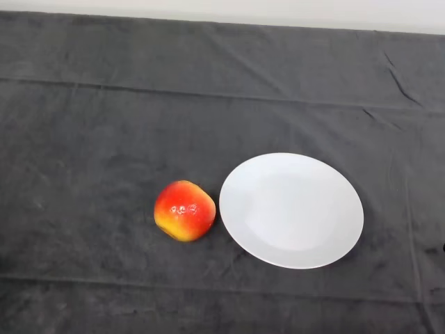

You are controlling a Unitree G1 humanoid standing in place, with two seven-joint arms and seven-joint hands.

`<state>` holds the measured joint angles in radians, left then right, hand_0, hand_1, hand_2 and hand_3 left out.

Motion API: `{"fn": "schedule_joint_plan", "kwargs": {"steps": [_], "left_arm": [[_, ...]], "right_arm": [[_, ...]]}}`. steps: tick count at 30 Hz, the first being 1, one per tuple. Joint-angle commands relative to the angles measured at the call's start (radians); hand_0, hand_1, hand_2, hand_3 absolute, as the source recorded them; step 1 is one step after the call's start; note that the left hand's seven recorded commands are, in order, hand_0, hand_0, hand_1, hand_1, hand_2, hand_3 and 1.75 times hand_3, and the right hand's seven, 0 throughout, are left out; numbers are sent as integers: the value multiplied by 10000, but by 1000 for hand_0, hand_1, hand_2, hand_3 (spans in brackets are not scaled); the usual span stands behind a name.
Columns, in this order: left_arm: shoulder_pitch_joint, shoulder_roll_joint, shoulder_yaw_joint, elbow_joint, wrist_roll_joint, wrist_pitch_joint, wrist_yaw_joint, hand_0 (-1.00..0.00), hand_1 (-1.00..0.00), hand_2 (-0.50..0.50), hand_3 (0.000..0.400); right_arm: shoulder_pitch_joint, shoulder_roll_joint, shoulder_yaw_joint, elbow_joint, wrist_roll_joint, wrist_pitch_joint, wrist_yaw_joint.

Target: Move the apple to the plate

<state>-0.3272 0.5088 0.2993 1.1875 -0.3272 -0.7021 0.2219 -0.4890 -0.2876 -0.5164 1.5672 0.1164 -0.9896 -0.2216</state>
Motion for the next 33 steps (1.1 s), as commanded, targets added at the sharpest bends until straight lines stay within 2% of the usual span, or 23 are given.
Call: {"fn": "schedule_joint_plan", "kwargs": {"steps": [1, 14, 23, 27, 33], "left_arm": [[-232, -251, 268, 310, 215, 19, -66, 0, 0, 0, 0], [-450, -101, 480, 299, 271, 58, -217, 0, 0, 0, 0], [-850, -316, 263, 44, 695, -248, 31, 0, 0, 0, 0], [-817, -471, 50, -475, 965, -405, 175, 0, 0, 0, 0], [-386, -733, -367, -1887, 1460, -497, 508, 0, 0, 0, 0]], "right_arm": [[965, 750, -174, 1005, 81, 817, -20], [964, 750, -187, 1007, 68, 815, -21], [964, 749, -195, 1009, 59, 813, -22], [964, 749, -199, 1008, 56, 814, -22], [968, 751, -200, 998, 53, 821, -23]]}}
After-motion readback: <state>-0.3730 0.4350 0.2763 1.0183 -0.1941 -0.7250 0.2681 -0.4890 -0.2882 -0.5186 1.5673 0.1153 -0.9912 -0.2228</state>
